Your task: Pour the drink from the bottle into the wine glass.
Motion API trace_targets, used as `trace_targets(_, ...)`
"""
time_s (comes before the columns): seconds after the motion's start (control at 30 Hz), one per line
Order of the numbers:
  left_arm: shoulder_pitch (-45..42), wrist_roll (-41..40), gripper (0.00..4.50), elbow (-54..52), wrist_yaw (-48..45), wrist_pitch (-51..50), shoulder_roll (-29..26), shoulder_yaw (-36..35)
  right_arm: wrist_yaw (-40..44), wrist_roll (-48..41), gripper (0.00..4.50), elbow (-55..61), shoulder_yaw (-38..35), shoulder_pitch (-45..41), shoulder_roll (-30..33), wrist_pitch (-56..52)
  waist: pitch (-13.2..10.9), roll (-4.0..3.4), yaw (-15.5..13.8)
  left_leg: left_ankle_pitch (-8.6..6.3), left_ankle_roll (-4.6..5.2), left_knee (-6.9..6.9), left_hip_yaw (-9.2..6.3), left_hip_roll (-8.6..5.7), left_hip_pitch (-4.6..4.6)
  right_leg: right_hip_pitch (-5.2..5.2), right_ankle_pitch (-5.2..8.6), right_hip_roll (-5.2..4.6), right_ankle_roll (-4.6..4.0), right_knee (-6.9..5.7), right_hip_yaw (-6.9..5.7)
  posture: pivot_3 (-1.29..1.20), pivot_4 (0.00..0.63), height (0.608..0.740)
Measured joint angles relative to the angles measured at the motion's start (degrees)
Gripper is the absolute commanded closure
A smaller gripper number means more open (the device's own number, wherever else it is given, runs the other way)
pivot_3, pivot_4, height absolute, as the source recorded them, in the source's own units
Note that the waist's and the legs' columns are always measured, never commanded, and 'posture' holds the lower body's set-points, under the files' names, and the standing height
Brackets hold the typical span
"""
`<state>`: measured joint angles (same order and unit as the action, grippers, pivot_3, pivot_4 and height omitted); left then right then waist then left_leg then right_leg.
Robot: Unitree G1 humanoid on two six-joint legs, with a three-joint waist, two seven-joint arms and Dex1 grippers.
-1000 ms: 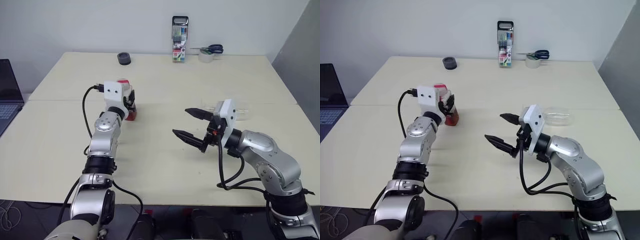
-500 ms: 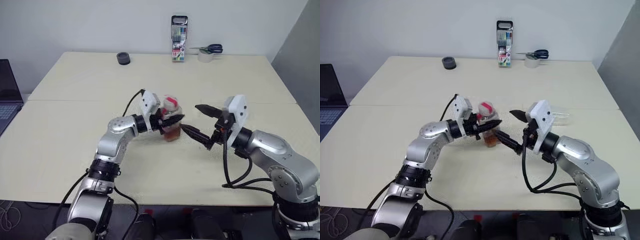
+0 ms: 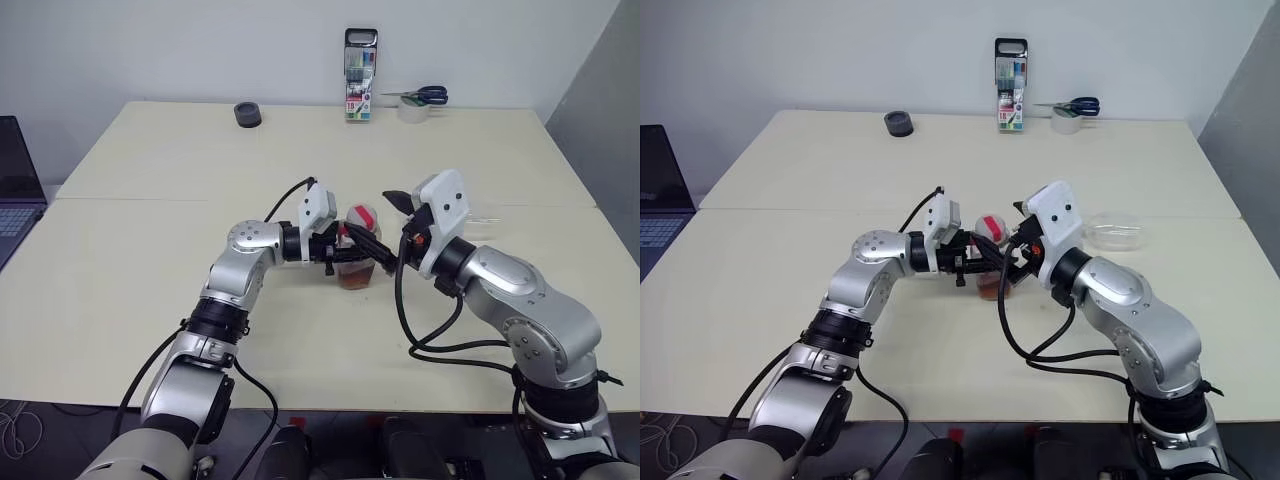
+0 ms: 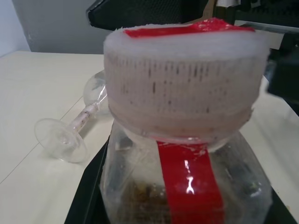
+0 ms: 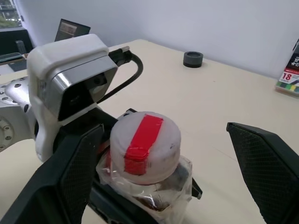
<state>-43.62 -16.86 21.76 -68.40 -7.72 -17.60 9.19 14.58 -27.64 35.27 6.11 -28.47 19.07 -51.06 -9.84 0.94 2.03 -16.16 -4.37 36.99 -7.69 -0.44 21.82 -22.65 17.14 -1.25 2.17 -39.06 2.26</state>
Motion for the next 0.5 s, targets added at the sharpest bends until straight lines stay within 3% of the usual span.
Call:
trace_targets(0.1, 0.0, 0.1, 2.78, 0.0, -0.1, 0.4, 0.1, 0.0, 0.0, 0.8, 0.64, -1.3, 0.4, -0.1, -0.5, 0.2, 0.0, 0.00, 0.0, 0.00, 0.00, 0.01, 0.01, -0.01, 0.00, 0.00, 0.00, 0.00, 0.00, -0.01, 0.01, 0.00, 0.150, 0.740)
trace_targets(0.3, 0.2, 0.4, 2.79, 0.4, 0.1, 0.5, -0.1, 0.0, 1.5, 1.6, 2.63, -2.0, 2.2, -0.1, -1.0, 1.2, 0.0, 0.00, 0.3, 0.00, 0.01, 0.01, 0.00, -0.01, 0.01, -0.01, 0.00, 0.00, 0.00, -0.01, 0.00, 0.00, 0.150, 0.740)
trace_targets(0.5, 0.7, 0.3, 2.79, 0.1, -0.6, 0.9, -0.2, -0.1, 6.7, 1.7, 2.62, -3.9, 2.4, 0.4, 1.0, 5.3, 0.0, 0.00, 0.4, 0.00, 0.01, 0.01, 0.02, -0.02, 0.01, -0.01, 0.00, -0.01, 0.00, -0.01, 0.01, 0.00, 0.150, 0.740)
